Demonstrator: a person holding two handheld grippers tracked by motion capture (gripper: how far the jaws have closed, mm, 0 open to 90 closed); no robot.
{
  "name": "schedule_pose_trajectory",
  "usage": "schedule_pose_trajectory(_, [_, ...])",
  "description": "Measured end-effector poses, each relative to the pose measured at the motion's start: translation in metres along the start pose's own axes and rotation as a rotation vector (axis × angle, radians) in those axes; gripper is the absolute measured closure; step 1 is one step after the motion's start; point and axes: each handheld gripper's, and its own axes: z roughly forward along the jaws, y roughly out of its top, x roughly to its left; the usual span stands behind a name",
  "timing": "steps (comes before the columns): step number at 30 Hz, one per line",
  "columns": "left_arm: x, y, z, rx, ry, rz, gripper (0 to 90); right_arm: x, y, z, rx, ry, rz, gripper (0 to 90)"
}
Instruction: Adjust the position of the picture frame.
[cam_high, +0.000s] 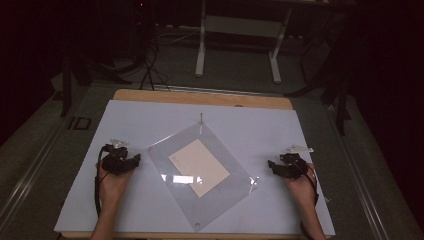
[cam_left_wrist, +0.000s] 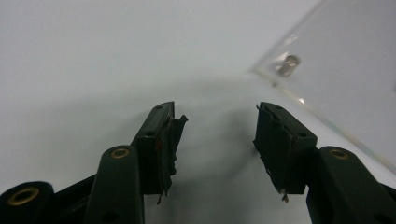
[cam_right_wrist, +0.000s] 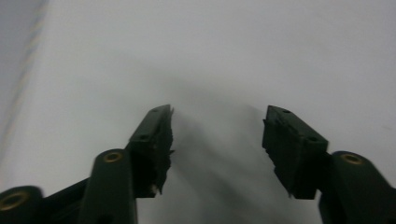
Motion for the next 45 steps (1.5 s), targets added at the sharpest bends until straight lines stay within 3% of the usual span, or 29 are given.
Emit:
schedule_pose_trajectory(5, [-0.003,0.002,-0.004,-0.010,-0.008,0.028,48.3,0.012,0.002,-0.001,0.010,0.040,-0.034,48.0])
schedule_pose_trajectory(7, [-0.009,0.004,-0.009,-0.013,-0.019,0.082,48.8,0.019,0.004,-0.006,0.004,0.081,-0.037,51.3])
schedule_pose_trajectory(9, [-0.012,0.005,-0.010,-0.008,-0.029,0.098,49.7,0.023,0.005,-0.011,-0.010,0.104,-0.045,53.5])
schedule_pose_trajectory(13, [-0.015,0.006,-0.012,-0.021,-0.054,0.113,50.4,0.027,0.007,-0.016,-0.020,0.117,-0.052,54.6])
schedule_pose_trajectory(14, [-0.017,0.009,-0.014,-0.028,-0.068,0.121,50.3,0.032,0.007,-0.021,-0.024,0.150,-0.070,56.0])
schedule_pose_trajectory(20, [-0.024,0.017,-0.017,-0.050,-0.112,0.125,50.8,0.042,0.004,-0.028,-0.029,0.198,-0.099,55.8])
schedule_pose_trajectory(22, [-0.026,0.019,-0.017,-0.046,-0.111,0.130,51.6,0.045,0.002,-0.032,-0.036,0.214,-0.107,57.7])
schedule_pose_trajectory(24, [-0.029,0.022,-0.016,-0.037,-0.109,0.160,52.3,0.047,0.002,-0.033,-0.040,0.223,-0.115,59.2])
schedule_pose_trajectory(25, [-0.030,0.023,-0.016,-0.040,-0.108,0.163,52.3,0.050,0.000,-0.037,-0.047,0.243,-0.130,61.8])
schedule_pose_trajectory(31, [-0.035,0.026,-0.012,-0.036,-0.113,0.181,51.8,0.053,-0.007,-0.047,-0.041,0.264,-0.181,75.5])
schedule_pose_trajectory(39, [-0.040,0.031,-0.008,-0.029,-0.123,0.195,51.6,0.062,-0.017,-0.055,-0.040,0.344,-0.260,71.5])
schedule_pose_trajectory(45, [-0.046,0.036,-0.005,-0.037,-0.145,0.204,51.6,0.069,-0.011,-0.047,-0.059,0.341,-0.259,75.9])
